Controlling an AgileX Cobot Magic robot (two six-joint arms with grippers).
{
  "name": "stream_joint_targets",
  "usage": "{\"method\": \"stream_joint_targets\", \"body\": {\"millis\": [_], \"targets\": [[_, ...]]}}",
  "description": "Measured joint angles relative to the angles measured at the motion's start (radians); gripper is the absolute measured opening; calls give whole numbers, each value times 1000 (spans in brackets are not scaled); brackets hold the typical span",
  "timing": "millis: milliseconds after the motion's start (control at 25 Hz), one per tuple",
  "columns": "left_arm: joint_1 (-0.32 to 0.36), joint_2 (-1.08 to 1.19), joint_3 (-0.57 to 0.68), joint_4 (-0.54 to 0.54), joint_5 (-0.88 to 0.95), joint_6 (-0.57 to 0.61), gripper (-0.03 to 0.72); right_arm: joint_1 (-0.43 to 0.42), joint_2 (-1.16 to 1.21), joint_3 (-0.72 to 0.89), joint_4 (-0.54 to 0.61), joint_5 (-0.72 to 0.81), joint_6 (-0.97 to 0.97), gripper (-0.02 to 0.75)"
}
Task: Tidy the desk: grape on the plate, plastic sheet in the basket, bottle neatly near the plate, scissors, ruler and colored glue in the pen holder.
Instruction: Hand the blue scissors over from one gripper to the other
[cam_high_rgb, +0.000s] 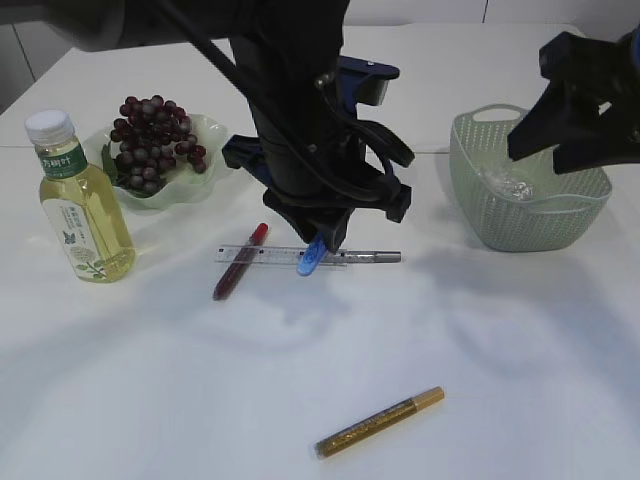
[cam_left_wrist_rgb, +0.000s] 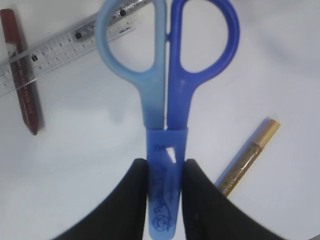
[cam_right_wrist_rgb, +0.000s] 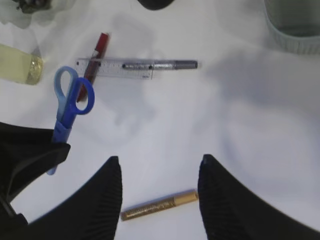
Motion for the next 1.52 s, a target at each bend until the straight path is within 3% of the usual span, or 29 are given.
{"method": "stream_joint_targets", "body": {"millis": [320, 760, 1520], "targets": [[0, -42, 0, 2, -8, -6, 151, 0, 37, 0, 151, -80, -99, 400], [0, -73, 0, 11, -13, -8, 151, 0, 135, 0, 545, -101, -413, 400], [0, -104, 0, 22, -68, -16, 151, 0, 229, 0, 817, -119, -646, 402]]}}
